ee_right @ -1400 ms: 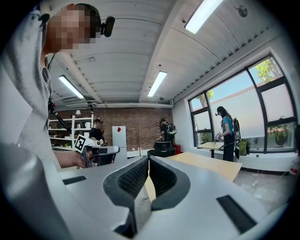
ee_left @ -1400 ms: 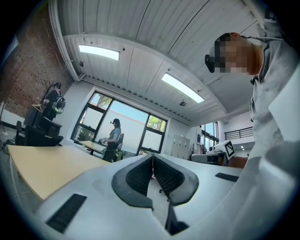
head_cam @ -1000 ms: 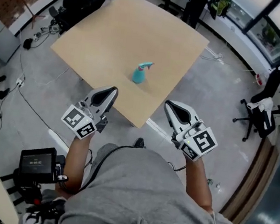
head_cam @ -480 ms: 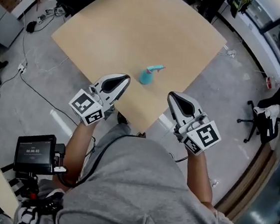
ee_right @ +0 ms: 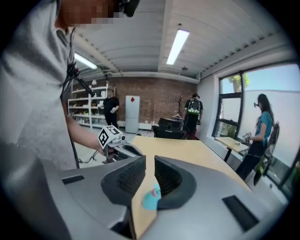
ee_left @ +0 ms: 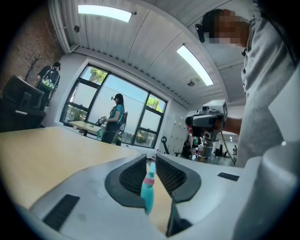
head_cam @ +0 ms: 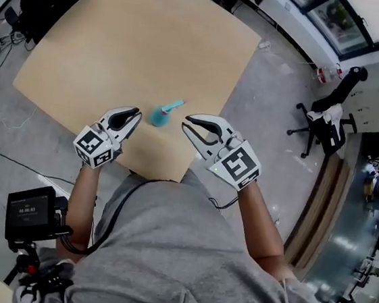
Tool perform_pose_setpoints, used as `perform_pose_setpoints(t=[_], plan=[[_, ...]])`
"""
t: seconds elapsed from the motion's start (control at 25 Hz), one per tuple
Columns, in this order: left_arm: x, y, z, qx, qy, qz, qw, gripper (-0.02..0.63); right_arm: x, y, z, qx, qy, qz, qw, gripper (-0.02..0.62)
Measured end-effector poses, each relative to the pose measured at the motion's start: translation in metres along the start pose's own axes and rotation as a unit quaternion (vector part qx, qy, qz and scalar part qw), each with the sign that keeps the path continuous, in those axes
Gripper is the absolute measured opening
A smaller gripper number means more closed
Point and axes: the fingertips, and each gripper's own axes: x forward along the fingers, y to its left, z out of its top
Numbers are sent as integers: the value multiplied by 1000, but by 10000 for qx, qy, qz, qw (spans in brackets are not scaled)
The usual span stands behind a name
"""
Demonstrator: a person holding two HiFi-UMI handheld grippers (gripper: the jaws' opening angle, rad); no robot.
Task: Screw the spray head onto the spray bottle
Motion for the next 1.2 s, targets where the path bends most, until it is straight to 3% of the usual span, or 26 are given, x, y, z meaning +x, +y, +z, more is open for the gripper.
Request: perform_pose_setpoints(t=[0.12, 0.2, 0.4, 0.56, 0.64, 0.84, 0.88, 1.04, 1.12, 1.2], plan=[[26, 27, -40, 218, 336, -204, 9990, 196, 40, -23, -20, -817, 663, 443, 9935, 169], [42, 23, -61, 405, 611, -348, 9967, 300, 55, -25, -35, -1439, 1074, 904, 9796, 170], [66, 5, -109, 1063, 1368, -763, 9819, 388, 90, -3, -81, -2830, 2045, 1887, 9179, 170], [76, 1, -131, 1408, 1621, -939, 9721, 428, 110, 10, -126, -3348, 2648, 2506, 8689, 170], [80, -5, -138, 1455, 1661, -1056, 9696, 430, 116, 12, -137, -3329, 2744, 2684, 8613, 170], [89, -29, -155, 1609, 1932, -1400, 9577, 428, 115, 24, -144, -2927, 2711, 3074, 8639, 162], [90, -31, -155, 1607, 1920, -1389, 9581, 427, 113, 28, -143, -2840, 2717, 3140, 8643, 132], [92, -36, -153, 1520, 1741, -1298, 9642, 380, 105, 39, -138, -2854, 2802, 3130, 8614, 127], [94, -38, -150, 1486, 1675, -1245, 9666, 379, 99, 38, -134, -3210, 2889, 3027, 8496, 127], [96, -41, -148, 1475, 1676, -1221, 9671, 379, 93, 38, -131, -3777, 3039, 2960, 8230, 127]])
